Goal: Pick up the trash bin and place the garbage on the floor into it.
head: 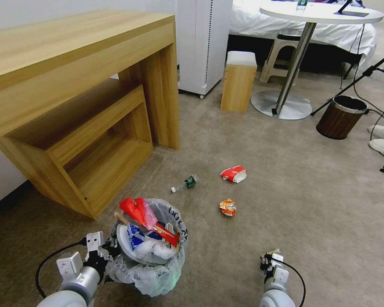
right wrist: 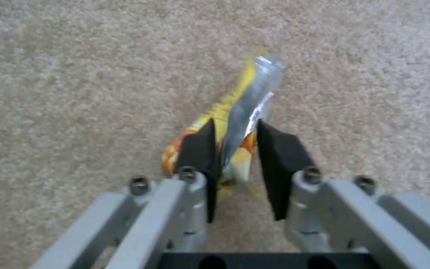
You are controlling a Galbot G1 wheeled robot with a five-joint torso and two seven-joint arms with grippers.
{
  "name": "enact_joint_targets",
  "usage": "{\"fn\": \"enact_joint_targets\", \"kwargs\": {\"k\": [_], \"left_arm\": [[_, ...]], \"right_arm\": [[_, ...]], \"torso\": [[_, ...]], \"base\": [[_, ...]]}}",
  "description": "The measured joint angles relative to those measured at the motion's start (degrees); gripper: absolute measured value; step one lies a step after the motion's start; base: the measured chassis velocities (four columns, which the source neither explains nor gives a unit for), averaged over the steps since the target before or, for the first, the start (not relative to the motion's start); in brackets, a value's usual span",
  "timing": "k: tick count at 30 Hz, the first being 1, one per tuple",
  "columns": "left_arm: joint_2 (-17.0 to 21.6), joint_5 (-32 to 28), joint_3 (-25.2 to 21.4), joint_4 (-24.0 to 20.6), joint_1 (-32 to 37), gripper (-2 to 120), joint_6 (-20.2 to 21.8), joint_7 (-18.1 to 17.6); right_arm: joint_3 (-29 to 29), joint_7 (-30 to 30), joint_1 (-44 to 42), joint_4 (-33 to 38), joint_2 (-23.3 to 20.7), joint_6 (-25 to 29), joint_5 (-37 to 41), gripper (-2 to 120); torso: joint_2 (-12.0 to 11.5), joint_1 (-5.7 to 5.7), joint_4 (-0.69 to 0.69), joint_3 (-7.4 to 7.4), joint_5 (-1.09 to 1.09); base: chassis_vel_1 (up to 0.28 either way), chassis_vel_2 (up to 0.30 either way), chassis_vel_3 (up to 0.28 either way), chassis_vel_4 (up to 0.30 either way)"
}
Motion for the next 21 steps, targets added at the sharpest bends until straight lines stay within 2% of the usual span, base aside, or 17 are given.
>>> {"fn": "enact_joint_targets", "kwargs": {"k": [3, 9, 11, 12, 15, 16, 19, 20, 21], "left_arm": [[0.0, 0.1, 0.0, 0.1, 0.1, 0, -0.1, 0.0], [-0.1, 0.2, 0.0, 0.0, 0.2, 0, -0.1, 0.1], [-0.1, 0.2, 0.0, -0.1, 0.2, 0, -0.2, 0.1], [-0.1, 0.2, 0.0, -0.1, 0.2, 0, -0.2, 0.1], [0.0, 0.2, 0.0, -0.4, 0.3, 0, -0.2, 0.1], [0.0, 0.2, 0.0, -0.4, 0.3, 0, -0.2, 0.1], [0.0, 0.2, -0.1, -0.9, 0.3, 0, -0.2, 0.1], [0.0, 0.2, -0.1, -0.9, 0.3, 0, -0.2, 0.1], [-0.1, 0.2, -0.1, -1.0, 0.4, 0, -0.2, 0.1]], "right_arm": [[0.3, -0.3, -0.3, 0.1, -0.1, 0.4, -0.6, 3], [1.0, -2.8, -1.3, 0.9, -0.7, 2.8, -2.8, 0], [2.0, -7.2, -2.6, 2.9, -2.4, 6.7, -4.9, 0], [2.0, -7.2, -2.6, 2.9, -2.4, 6.7, -4.9, 0], [3.6, -16.2, -4.3, 8.2, -5.7, 14.5, -8.6, 0], [3.6, -16.2, -4.3, 8.2, -5.7, 14.5, -8.6, 0], [4.6, -25.1, -5.0, 18.0, -9.8, 20.0, -9.6, 0], [4.6, -25.1, -5.0, 18.0, -9.8, 20.0, -9.6, 0], [4.6, -27.6, -4.8, 20.5, -11.0, 21.7, -9.6, 0]], "torso": [[0.0, 0.0, 0.0, 0.0, 0.0], [0.0, 0.0, 0.0, 0.0, 0.01], [0.0, 0.0, 0.0, 0.0, 0.01], [0.0, 0.0, 0.0, 0.0, 0.01], [0.0, 0.0, -0.01, 0.0, 0.01], [0.0, 0.0, -0.01, 0.0, 0.01], [0.0, 0.0, 0.0, 0.0, 0.02], [0.0, 0.0, 0.0, 0.0, 0.02], [0.0, 0.0, 0.0, 0.0, 0.0]], "base": [[0.0, 0.0, 0.0, 0.0], [0.0, 0.0, 0.0, 0.0], [0.0, 0.0, 0.0, 0.0], [0.0, 0.0, 0.0, 0.0], [0.0, 0.0, 0.0, 0.0], [0.0, 0.0, 0.0, 0.0], [0.0, 0.0, 0.0, 0.0], [0.0, 0.0, 0.0, 0.0], [0.0, 0.0, 0.0, 0.0]]}}
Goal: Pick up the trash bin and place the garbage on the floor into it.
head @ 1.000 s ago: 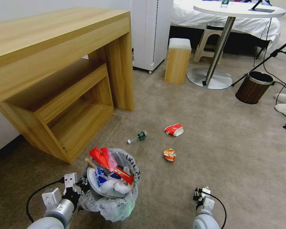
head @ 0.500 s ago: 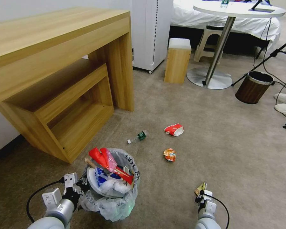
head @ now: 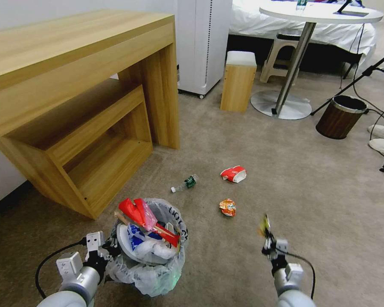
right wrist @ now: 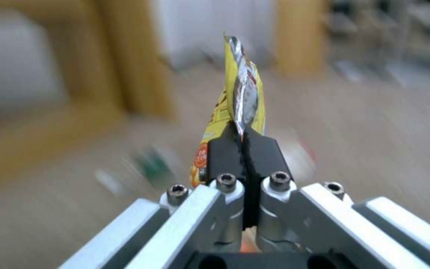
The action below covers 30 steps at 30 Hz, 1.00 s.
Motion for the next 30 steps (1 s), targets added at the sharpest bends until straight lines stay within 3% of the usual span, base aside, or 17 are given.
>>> {"fn": "enact_joint_targets", "kwargs": {"k": [2, 3, 7, 11, 15, 16, 19, 20, 23, 30], "left_arm": [[0.0, 0.1, 0.0, -0.3, 0.2, 0, 0.0, 0.0], [0.0, 0.1, 0.0, -0.3, 0.2, 0, 0.0, 0.0], [-0.1, 0.3, 0.0, -0.9, 0.7, 0, 0.1, -0.1], [-0.1, 0.3, 0.0, -1.1, 0.7, 0, 0.2, -0.2], [-0.1, 0.3, 0.2, -1.3, 0.6, 0, 0.5, -0.2], [-0.1, 0.3, 0.2, -1.3, 0.6, 0, 0.5, -0.2], [-0.4, 0.3, 0.3, -1.9, 0.6, 0, 0.9, -0.6], [-0.4, 0.3, 0.3, -1.9, 0.6, 0, 0.9, -0.6], [-1.0, 0.6, 0.4, -2.2, 0.6, 0, 1.1, -0.7], [-1.8, 1.1, 0.1, -2.8, 1.2, 0, 1.1, -0.8]], "right_arm": [[-0.4, -5.5, 1.4, 4.0, -2.6, 2.6, 0.5, 0], [-0.4, -5.5, 1.4, 4.0, -2.6, 2.6, 0.5, 0], [-5.8, -17.9, 10.4, 8.4, -10.5, 7.5, 4.7, 0], [-9.5, -21.9, 14.4, 9.1, -14.2, 8.0, 6.7, 0], [-19.3, -24.9, 21.8, 10.1, -18.8, 8.1, 9.3, 0], [-19.3, -24.9, 21.8, 10.1, -18.8, 8.1, 9.3, 0], [-33.9, -25.6, 33.2, 8.6, -18.6, 7.4, 9.6, 0], [-33.9, -25.6, 33.2, 8.6, -18.6, 7.4, 9.6, 0], [-43.7, -25.4, 42.1, 6.1, -15.8, 7.3, 9.8, 0], [-55.2, -25.0, 51.2, 1.5, -10.1, 6.9, 11.2, 0]], "torso": [[0.0, 0.0, 0.0, 0.0, 0.0], [0.0, 0.0, 0.0, 0.0, 0.0], [0.0, 0.0, 0.02, 0.0, -0.01], [0.0, 0.0, 0.02, 0.01, 0.0], [0.0, 0.0, -0.01, 0.01, -0.01], [0.0, 0.0, -0.01, 0.01, -0.01], [0.0, 0.0, -0.01, 0.01, 0.0], [0.0, 0.0, -0.01, 0.01, 0.0], [0.0, 0.0, 0.01, 0.0, -0.02], [0.0, 0.0, 0.02, 0.01, 0.0]], "base": [[0.0, 0.0, 0.0, 0.0], [0.0, 0.0, 0.0, 0.0], [0.0, 0.0, 0.0, 0.0], [0.0, 0.0, 0.0, 0.0], [0.0, 0.0, 0.0, 0.0], [0.0, 0.0, 0.0, 0.0], [0.0, 0.0, 0.0, 0.0], [0.0, 0.0, 0.0, 0.0], [0.0, 0.0, 0.0, 0.0], [0.0, 0.0, 0.0, 0.0]]}}
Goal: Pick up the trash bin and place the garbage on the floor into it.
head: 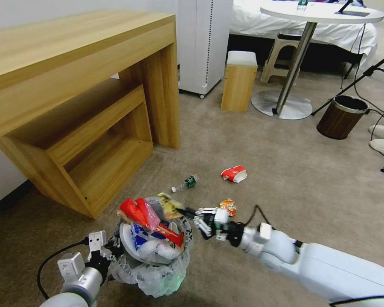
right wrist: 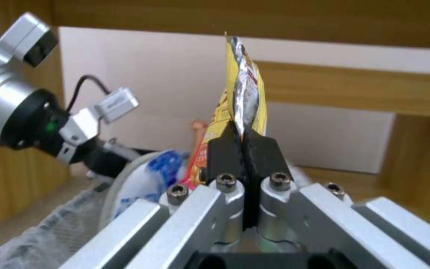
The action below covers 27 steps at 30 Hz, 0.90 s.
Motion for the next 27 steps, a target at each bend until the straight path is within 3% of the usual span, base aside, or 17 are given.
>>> {"fn": "enact_joint_targets", "kwargs": {"k": [8, 16, 27], "left_arm": [[-0.9, 0.4, -0.2, 0.0, 0.1, 0, 0.0, 0.0], [-1.4, 0.5, -0.3, 0.4, -0.3, 0, 0.0, 0.0], [-1.6, 0.6, -0.1, 1.2, -0.7, 0, -0.1, 0.0]], "right_arm": [[-7.4, 0.9, 2.3, -3.4, 3.3, 0.0, 0.2, 0], [-8.0, 1.1, 1.3, -4.0, 3.5, 0.0, -0.7, 0], [-3.2, -0.5, -2.3, -2.1, 1.2, -0.3, -1.2, 42]], "torso": [[0.0, 0.0, -0.02, 0.0, 0.0], [0.0, 0.0, -0.02, -0.01, 0.0], [0.0, 0.0, -0.02, 0.0, 0.01]], "base": [[0.0, 0.0, 0.0, 0.0], [0.0, 0.0, 0.0, 0.0], [0.0, 0.0, 0.0, 0.0]]}}
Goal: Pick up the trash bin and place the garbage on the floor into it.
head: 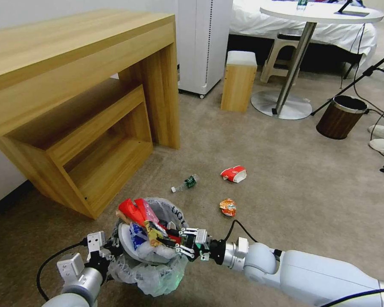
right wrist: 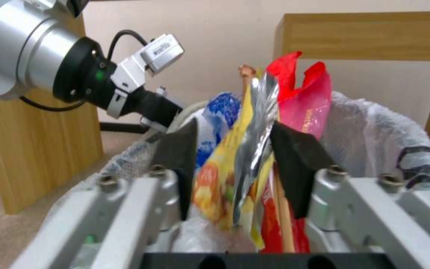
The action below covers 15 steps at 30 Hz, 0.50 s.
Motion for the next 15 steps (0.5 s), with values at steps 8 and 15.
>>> {"fn": "enact_joint_targets", "kwargs": {"k": [8, 15], "left_arm": [[-0.1, 0.3, 0.1, 0.0, 0.2, 0, 0.0, 0.0], [-0.2, 0.7, 0.0, -0.3, 0.6, 0, -0.1, 0.0]], "right_arm": [[4.8, 1.0, -2.8, 2.2, -0.6, -0.4, -0.2, 68], [11.8, 3.3, -7.5, 5.7, -1.9, -1.7, 0.1, 95]], "torso": [[0.0, 0.0, 0.0, 0.0, -0.01], [0.0, 0.0, 0.0, 0.0, 0.0]], "base": [[0.0, 0.0, 0.0, 0.0], [0.0, 0.0, 0.0, 0.0]]}}
